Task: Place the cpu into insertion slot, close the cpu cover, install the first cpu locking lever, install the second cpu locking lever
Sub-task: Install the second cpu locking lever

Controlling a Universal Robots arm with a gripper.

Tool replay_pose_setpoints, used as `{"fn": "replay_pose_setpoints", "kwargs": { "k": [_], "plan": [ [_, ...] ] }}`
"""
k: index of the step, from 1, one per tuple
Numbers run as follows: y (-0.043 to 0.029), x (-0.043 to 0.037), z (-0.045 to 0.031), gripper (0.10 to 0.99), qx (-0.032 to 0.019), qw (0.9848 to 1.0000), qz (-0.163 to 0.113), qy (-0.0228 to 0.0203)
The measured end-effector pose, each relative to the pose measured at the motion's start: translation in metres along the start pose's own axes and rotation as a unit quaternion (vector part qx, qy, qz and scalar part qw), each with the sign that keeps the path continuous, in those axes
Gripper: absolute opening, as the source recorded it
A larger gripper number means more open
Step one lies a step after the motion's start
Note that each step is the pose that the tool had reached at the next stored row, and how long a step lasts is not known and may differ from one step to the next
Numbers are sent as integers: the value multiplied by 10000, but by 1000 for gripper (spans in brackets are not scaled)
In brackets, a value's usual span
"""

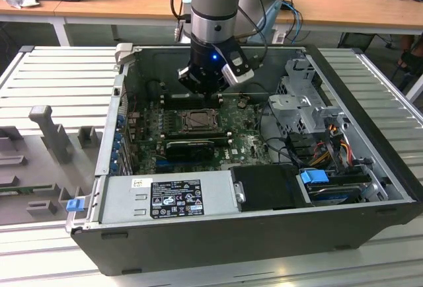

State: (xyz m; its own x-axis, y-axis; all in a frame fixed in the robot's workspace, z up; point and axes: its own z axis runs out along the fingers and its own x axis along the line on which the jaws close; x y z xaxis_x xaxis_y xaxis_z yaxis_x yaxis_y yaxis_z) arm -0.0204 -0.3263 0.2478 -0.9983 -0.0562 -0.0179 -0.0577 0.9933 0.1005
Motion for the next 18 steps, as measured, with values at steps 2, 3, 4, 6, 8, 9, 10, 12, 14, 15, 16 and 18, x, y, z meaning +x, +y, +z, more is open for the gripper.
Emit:
{"fn": "replay_pose_setpoints", "kwargs": {
  "k": [2, 3, 4, 6, 8, 9, 10, 12, 14, 15, 16, 18],
  "plan": [
    [-31, 2, -3, 106, 0, 10000, 0, 0],
    [-42, 2, -4, 106, 0, 10000, 0, 0],
    [-65, 4, -7, 106, 1, 10000, 0, 0],
    [-98, 5, -10, 106, 1, 10000, 0, 0],
    [-121, 7, -13, 106, 1, 10000, 0, 0],
    [-136, 8, -13, 106, 2, 10000, 0, 1],
    [-168, 10, -13, 106, 2, 10000, 0, 2],
    [-203, 12, -14, 106, 3, 10000, 0, 3],
    [-237, 14, -14, 106, 3, 10000, 1, 7],
    [-257, 15, -12, 106, 2, 10000, 1, 12],
    [-282, 15, 12, 106, -1, 10000, 3, 40],
    [-306, 18, 44, 106, -1, 10000, 3, 71]
  ]
}}
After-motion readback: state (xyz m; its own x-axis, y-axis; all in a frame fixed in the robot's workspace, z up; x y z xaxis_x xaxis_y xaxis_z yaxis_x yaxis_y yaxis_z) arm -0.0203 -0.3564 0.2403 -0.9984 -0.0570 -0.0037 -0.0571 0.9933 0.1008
